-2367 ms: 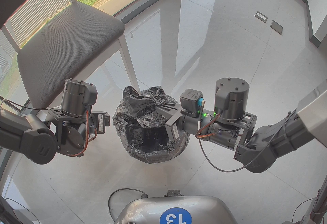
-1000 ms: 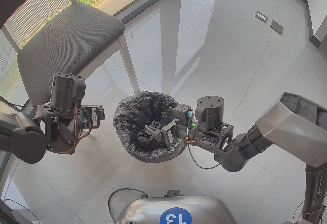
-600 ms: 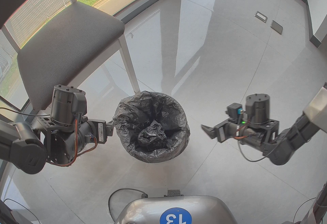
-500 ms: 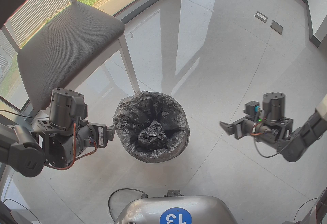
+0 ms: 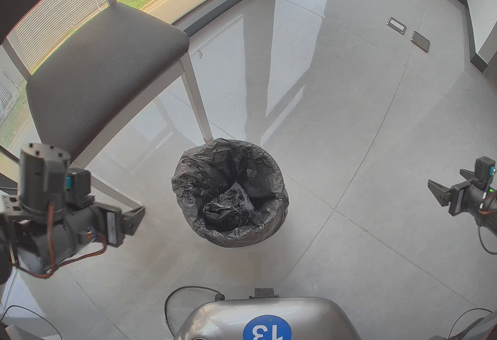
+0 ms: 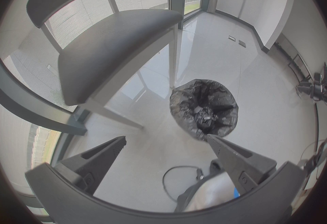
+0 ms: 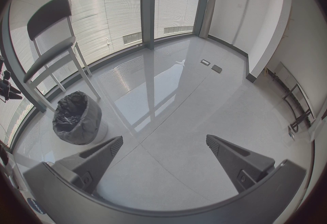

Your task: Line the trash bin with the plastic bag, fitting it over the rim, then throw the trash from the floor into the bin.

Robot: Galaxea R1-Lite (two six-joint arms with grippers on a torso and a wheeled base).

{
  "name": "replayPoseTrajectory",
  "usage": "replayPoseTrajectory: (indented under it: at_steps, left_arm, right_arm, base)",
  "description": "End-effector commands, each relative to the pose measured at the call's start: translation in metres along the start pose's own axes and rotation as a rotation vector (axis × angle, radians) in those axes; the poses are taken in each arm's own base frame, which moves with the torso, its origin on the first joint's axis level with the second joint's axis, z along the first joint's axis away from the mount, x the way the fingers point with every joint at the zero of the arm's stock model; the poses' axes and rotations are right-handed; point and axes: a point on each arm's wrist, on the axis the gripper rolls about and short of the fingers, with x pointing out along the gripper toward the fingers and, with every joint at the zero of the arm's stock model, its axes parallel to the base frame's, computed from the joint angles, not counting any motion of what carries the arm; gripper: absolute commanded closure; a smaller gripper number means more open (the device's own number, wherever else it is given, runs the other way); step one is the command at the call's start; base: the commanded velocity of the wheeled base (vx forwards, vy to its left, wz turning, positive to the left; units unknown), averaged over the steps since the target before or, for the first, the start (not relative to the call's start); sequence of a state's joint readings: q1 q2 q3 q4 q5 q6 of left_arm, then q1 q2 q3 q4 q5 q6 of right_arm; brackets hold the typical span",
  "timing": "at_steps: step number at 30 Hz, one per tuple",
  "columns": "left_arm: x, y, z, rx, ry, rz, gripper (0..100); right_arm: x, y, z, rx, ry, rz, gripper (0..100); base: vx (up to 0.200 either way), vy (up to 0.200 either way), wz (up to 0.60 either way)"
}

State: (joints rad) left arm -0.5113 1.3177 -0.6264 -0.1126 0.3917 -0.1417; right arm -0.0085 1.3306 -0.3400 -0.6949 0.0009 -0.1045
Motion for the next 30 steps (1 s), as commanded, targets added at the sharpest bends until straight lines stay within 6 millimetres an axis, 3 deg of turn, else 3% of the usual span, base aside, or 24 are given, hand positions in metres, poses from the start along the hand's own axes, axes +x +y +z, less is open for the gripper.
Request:
replayPoseTrajectory:
  at_steps: [1, 4, 5, 7, 13, 20, 24, 29, 30]
  left_arm:
    - [-0.142, 0.067, -0.041, 0.019, -0.056, 0.054, 0]
    - [-0.19, 0.087, -0.054, 0.0, -0.074, 0.113, 0]
    - [-0.194, 0.088, -0.055, -0.002, -0.073, 0.122, 0]
    - [-0.226, 0.094, -0.063, -0.027, -0.08, 0.219, 0]
    - [-0.265, 0.085, -0.107, -0.055, -0.102, 0.328, 0]
    - [-0.28, 0.063, -0.158, -0.094, -0.107, 0.321, 0]
    - [-0.272, 0.053, -0.198, -0.001, -0.175, 0.292, 0]
    - [-0.254, 0.053, -0.194, 0.027, -0.196, 0.214, 0]
    - [-0.235, 0.054, -0.186, 0.036, -0.262, 0.177, 0]
  right_arm:
    - [-0.127, 0.001, -0.025, 0.017, -0.16, 0.024, 0]
    - [-0.156, 0.005, -0.04, 0.029, -0.181, 0.038, 0]
    - [-0.159, 0.006, -0.041, 0.031, -0.187, 0.04, 0]
    - [-0.177, 0.009, -0.055, 0.055, -0.211, 0.043, 0]
    - [-0.199, 0.013, -0.09, 0.074, -0.26, 0.091, 0]
    - [-0.202, 0.012, -0.102, 0.117, -0.285, 0.146, 0]
    - [-0.188, 0.016, -0.128, 0.102, -0.255, 0.115, 0]
    - [-0.181, 0.016, -0.13, 0.089, -0.335, 0.115, 0]
    - [-0.18, 0.016, -0.131, 0.092, -0.339, 0.115, 0]
  base:
    - [0.0, 0.0, 0.0]
    - [0.0, 0.0, 0.0]
    - [0.0, 0.0, 0.0]
    - [0.0, 0.0, 0.0]
    - [0.0, 0.0, 0.0]
    - [0.0, 0.0, 0.0]
    - [0.0, 0.0, 0.0]
    - [0.0, 0.0, 0.0]
    - [0.0, 0.0, 0.0]
